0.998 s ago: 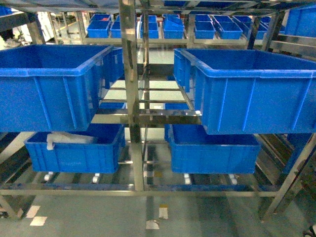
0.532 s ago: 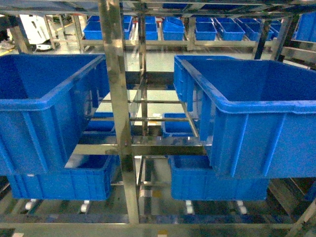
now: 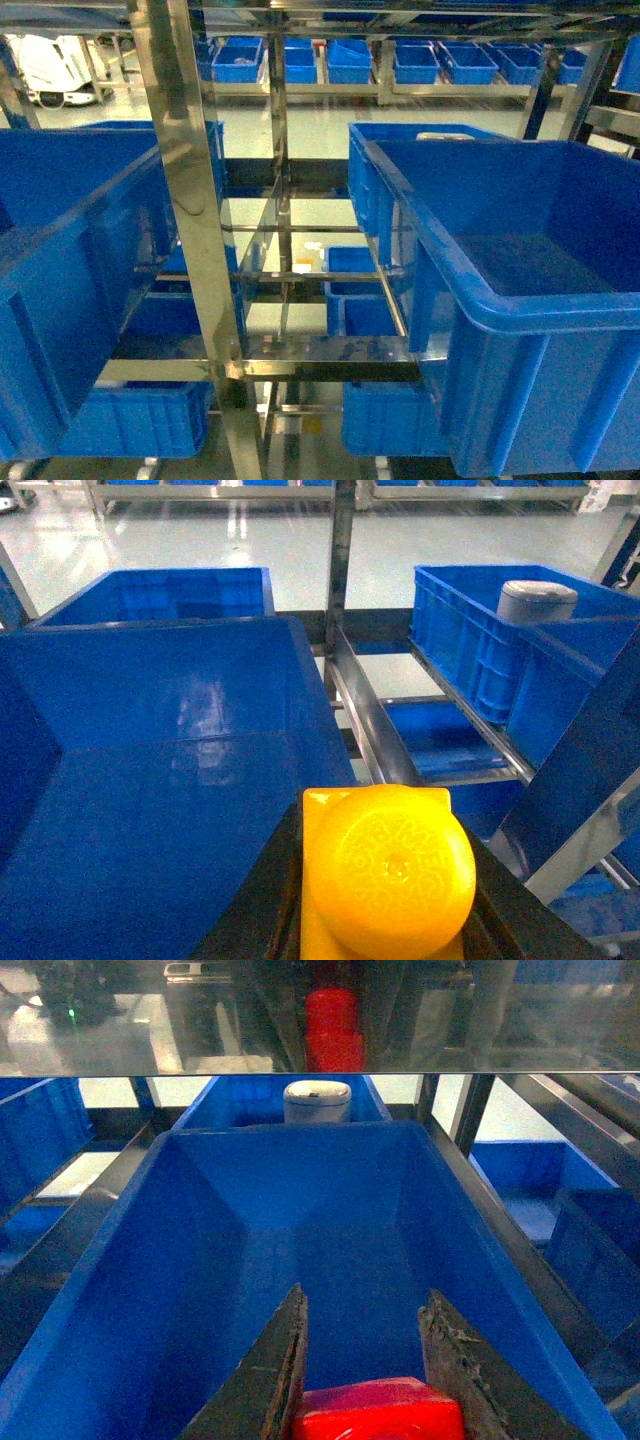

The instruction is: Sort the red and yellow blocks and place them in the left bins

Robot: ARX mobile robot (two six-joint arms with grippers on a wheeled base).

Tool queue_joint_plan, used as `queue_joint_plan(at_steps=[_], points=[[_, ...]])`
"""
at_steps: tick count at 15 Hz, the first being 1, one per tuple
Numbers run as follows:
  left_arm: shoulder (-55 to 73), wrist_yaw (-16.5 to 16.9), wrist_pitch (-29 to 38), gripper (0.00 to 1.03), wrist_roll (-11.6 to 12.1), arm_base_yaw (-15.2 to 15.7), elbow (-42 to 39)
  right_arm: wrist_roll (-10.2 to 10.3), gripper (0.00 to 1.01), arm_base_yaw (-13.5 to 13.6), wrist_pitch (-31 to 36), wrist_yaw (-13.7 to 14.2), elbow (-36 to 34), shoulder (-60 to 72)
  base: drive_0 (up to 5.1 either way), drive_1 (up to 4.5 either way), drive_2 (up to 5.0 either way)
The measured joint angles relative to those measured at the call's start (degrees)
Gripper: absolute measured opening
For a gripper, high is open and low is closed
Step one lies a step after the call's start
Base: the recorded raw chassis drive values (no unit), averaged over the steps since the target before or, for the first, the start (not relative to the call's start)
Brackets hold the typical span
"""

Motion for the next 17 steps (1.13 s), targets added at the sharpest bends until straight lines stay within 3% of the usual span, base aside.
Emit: queue_joint_plan(at_steps=[4,6,8,12,15,17], points=[[-0.1,-0.1,0.1,0.27,0.0,0.2,0.0,0.0,0.28,0.0,0.0,0.0,0.0,0.0,0.0,0.0,0.0],[-0.1,0.0,0.1,0.27,0.0,0.2,0.0,0.0,0.28,-0.4,-1.8,-1.5,0.0,-0.1,0.0,0.0,0.0],[-0.1,-0.1,0.2,0.27,0.0,0.2,0.0,1.6,0.28,-0.9,-6.4,-3.4,0.8,1.9,0.0,0.0,0.0],[-0.1,-0.1,0.1,0.27,0.0,0.2,0.0,5.7,0.28,-0.2,-6.6,-6.1,1.6,8.5,0.0,0.0,0.0],[-0.1,0.0,0.0,0.27,0.0,0.2,0.0,6.3,0.28,0.9,-6.0,-6.3,2.9,12.6,0.0,0.0,0.0],[-0.1,0.0,0.1,0.27,0.0,0.2,0.0,6.2,0.28,1.6,-3.7,-4.5,5.2,15.6,0.0,0.0,0.0]])
